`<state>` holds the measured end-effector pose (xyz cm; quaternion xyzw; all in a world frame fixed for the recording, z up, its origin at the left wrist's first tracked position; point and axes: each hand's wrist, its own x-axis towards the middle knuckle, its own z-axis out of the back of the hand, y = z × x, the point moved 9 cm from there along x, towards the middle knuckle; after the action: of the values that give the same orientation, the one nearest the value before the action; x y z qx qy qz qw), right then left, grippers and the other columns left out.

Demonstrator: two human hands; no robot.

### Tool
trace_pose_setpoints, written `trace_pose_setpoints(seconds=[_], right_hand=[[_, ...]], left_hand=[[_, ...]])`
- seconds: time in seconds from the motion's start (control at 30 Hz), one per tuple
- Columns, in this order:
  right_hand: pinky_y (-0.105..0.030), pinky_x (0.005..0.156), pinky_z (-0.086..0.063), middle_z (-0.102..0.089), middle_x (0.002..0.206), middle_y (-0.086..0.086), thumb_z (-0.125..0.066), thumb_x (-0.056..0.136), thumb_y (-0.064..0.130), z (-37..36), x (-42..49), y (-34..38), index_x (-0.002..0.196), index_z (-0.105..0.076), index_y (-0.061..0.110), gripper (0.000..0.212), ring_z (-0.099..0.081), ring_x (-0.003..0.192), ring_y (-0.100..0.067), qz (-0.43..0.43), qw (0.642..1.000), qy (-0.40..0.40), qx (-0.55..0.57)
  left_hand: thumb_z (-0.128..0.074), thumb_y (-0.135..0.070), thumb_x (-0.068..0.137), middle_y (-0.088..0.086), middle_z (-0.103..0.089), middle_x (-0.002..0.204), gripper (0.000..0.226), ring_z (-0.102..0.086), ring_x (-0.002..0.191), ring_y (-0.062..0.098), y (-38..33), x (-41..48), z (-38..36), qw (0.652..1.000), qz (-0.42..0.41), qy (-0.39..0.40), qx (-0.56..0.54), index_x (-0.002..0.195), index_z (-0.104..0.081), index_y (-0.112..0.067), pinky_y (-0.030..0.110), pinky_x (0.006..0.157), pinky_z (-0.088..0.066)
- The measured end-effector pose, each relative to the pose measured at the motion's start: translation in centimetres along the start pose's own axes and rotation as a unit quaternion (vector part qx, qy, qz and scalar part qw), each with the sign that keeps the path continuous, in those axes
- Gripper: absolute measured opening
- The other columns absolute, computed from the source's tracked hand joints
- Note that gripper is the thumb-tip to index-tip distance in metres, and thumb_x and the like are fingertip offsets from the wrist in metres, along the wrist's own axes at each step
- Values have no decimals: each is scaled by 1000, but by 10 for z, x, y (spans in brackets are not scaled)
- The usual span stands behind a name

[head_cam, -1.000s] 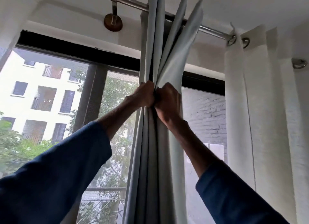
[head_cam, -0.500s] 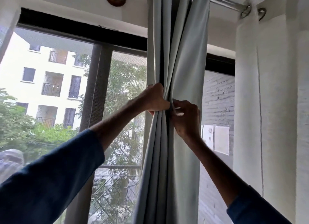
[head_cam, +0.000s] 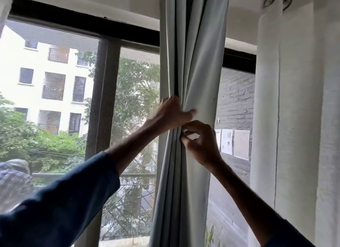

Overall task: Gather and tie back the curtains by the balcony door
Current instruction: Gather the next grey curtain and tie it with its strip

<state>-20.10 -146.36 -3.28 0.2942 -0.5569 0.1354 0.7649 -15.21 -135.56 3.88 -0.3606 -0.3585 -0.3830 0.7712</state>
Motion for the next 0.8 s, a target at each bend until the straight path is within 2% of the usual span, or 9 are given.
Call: trace_pose_setpoints(seconds=[0.13, 0.23, 0.3, 0.4, 0.47, 0.57, 0.63, 0.7, 0.8], right_hand=[[-17, 80, -56, -75, 98, 19, -79, 84, 29, 14, 11, -14, 97, -78, 35, 14, -68, 89, 7, -45, 997, 60, -10], [-17, 83, -53, -71, 114, 11, -80, 83, 45, 48, 21, -41, 115, -74, 24, 38, -65, 101, -1, -76, 992, -34, -91], [-26, 93, -51, -67, 120, 3, -80, 83, 46, 60, 25, -60, 126, -67, 14, 56, -63, 107, -11, -119, 985, -63, -105], [-39, 94, -56, -72, 111, -3, -76, 88, 42, 50, 27, -89, 129, -62, 1, 59, -70, 105, -24, -199, 980, -17, 0], [-36, 86, -61, -75, 107, -8, -71, 93, 37, 27, 22, -102, 129, -62, 1, 51, -72, 106, -26, -236, 966, 44, 93], [-32, 79, -62, -75, 110, -10, -72, 92, 38, 6, 11, -112, 119, -68, 10, 39, -72, 106, -20, -242, 962, 65, 107], [-32, 77, -60, -76, 108, -3, -76, 89, 40, 6, 8, -116, 110, -72, 16, 31, -73, 101, -15, -237, 966, 45, 95], [-40, 81, -61, -78, 102, -6, -80, 85, 40, 7, 6, -119, 102, -76, 12, 33, -75, 97, -22, -242, 963, 34, 116], [-40, 74, -60, -78, 89, -11, -85, 79, 33, 11, 3, -120, 90, -77, 8, 28, -72, 78, -19, -249, 960, 3, 131]], left_hand=[[-69, -12, 83, -4, -38, 65, 42, -45, 67, 19, 3, -1, 0, 999, -11, -29, 44, 64, -32, -18, 23, 45, -28], [-67, -13, 86, -4, -37, 68, 43, -38, 63, 13, 4, -5, 1, 998, -3, -36, 41, 65, -30, -19, 26, 47, -28], [-67, -14, 87, -3, -37, 68, 42, -37, 65, 15, 1, -8, 5, 998, -4, -38, 45, 65, -31, -18, 29, 51, -29], [-66, -16, 89, -3, -37, 68, 38, -36, 62, 13, -2, -11, 11, 999, -25, -30, 36, 68, -36, -16, 25, 48, -30], [-68, -21, 89, -4, -36, 70, 30, -30, 60, 9, 3, -14, 15, 999, -31, -27, 21, 77, -42, -12, 25, 48, -28], [-73, -28, 84, -4, -37, 75, 34, -31, 65, 10, 22, -20, 17, 1000, -6, -29, -3, 87, -44, -11, 27, 50, -26], [-75, -30, 80, 7, -51, 80, 35, -41, 71, 22, 30, -24, 18, 999, 5, -38, -11, 83, -45, -12, 28, 52, -26], [-75, -31, 77, 18, -60, 87, 35, -51, 77, 33, 32, -26, 19, 999, 8, -40, -12, 81, -45, -14, 29, 54, -26], [-73, -29, 81, 6, -48, 86, 34, -45, 81, 25, 30, -31, 20, 999, 7, -34, -4, 88, -44, -14, 31, 62, -32]])
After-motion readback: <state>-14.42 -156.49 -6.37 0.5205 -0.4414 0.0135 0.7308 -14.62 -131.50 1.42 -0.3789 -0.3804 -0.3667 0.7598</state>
